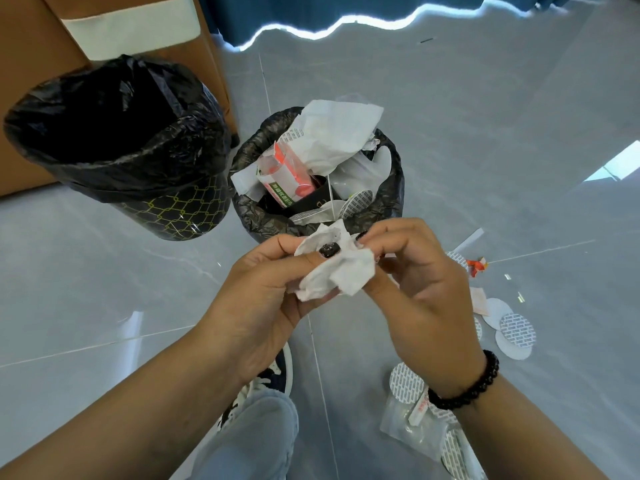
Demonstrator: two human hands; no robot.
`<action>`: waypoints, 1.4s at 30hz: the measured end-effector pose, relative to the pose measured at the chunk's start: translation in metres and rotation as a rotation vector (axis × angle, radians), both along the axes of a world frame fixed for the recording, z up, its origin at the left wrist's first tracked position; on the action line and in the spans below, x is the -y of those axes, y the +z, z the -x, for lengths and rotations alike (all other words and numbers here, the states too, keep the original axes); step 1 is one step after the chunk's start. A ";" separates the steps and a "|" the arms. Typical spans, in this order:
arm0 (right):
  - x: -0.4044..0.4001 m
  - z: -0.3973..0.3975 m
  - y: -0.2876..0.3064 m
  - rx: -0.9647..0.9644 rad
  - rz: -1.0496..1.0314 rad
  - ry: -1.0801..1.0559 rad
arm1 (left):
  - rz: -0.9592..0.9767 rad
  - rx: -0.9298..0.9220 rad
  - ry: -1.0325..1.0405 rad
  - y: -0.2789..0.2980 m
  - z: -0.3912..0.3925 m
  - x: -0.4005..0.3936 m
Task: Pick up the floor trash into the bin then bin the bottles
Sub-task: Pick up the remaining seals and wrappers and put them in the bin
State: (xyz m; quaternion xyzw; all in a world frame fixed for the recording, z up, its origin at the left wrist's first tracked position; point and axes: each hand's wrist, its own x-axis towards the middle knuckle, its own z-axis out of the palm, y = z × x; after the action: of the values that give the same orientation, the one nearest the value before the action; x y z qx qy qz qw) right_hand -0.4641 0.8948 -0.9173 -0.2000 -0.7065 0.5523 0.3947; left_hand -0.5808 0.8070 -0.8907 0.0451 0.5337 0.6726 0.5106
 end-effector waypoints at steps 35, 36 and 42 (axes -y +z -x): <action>-0.067 -0.027 -0.008 0.494 0.411 -0.345 | 0.387 -1.719 -0.133 -0.034 0.074 -0.027; -0.068 -0.027 -0.013 0.512 0.399 -0.341 | 0.388 -1.735 -0.150 -0.038 0.073 -0.025; -0.071 -0.029 -0.043 0.584 0.289 -0.290 | 0.379 -1.887 -0.362 -0.047 0.072 -0.012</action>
State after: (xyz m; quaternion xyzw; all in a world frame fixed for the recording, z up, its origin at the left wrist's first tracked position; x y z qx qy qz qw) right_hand -0.4349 0.9659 -0.9604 -0.5013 -0.6684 0.5042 0.2182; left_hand -0.6523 0.8186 -0.9372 0.5631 0.8071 0.1750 -0.0314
